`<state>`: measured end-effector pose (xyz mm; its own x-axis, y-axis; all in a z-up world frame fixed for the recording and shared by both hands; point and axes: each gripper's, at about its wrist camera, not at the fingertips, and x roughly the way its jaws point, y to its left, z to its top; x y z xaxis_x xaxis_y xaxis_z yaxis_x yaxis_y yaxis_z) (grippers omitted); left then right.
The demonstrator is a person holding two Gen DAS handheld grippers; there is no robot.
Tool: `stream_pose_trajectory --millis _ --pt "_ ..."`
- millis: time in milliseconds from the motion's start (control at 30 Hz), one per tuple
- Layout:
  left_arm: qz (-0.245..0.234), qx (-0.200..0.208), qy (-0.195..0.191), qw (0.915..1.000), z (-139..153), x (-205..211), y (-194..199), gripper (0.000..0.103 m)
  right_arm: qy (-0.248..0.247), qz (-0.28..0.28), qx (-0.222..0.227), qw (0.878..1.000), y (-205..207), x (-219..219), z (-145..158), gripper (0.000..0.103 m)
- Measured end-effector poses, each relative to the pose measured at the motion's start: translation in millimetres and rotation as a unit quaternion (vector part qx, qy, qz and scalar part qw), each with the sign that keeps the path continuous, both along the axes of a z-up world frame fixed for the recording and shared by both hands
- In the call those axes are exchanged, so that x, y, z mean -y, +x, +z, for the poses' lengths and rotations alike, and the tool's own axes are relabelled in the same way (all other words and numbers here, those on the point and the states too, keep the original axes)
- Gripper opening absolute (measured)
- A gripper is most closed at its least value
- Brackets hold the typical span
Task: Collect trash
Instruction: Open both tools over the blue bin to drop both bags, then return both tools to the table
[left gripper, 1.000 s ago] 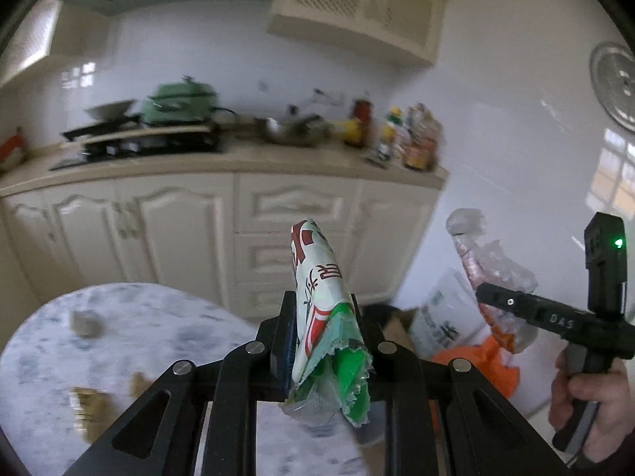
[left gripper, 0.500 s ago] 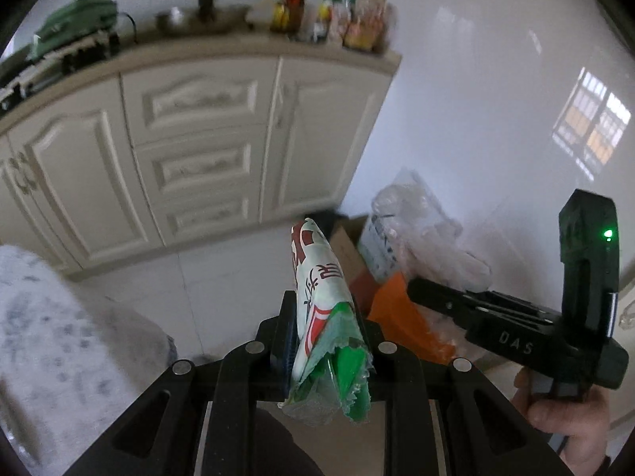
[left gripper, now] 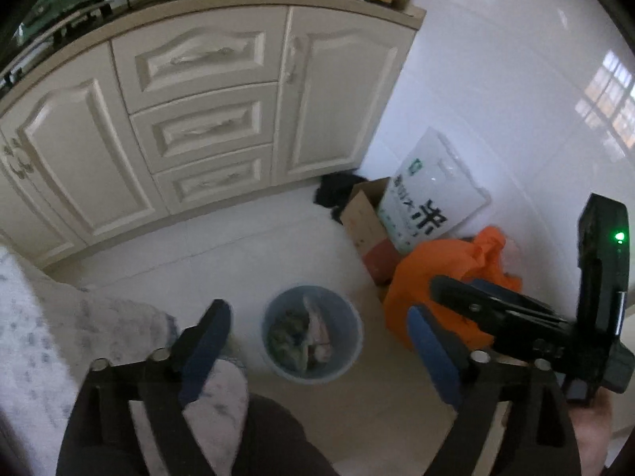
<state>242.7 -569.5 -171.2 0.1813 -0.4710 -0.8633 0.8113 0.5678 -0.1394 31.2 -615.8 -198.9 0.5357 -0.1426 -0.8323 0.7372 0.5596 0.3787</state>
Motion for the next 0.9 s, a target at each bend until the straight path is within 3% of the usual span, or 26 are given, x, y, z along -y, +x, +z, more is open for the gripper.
stream_pose_trajectory --millis 100,367,667,900 --pt "0.018 0.026 -0.007 0.9995 15.2 -20.7 -11.4 0.102 -0.005 -0.005 -0.007 1.000 -1.0 -4.7 3.0 0.103" --pt "0.036 0.051 -0.052 0.9967 48.7 -101.0 -42.7 0.102 -0.026 0.003 0.005 1.000 3.3 -28.8 28.7 0.103" --pt "0.065 0.090 -0.107 0.9881 103.0 -204.9 -65.9 0.102 -0.076 0.044 0.033 0.996 25.7 -73.6 85.8 0.103" --pt "0.114 0.118 -0.137 0.9769 133.2 -290.5 -81.4 0.102 -0.118 0.086 0.059 0.988 51.0 -117.3 129.9 0.103"
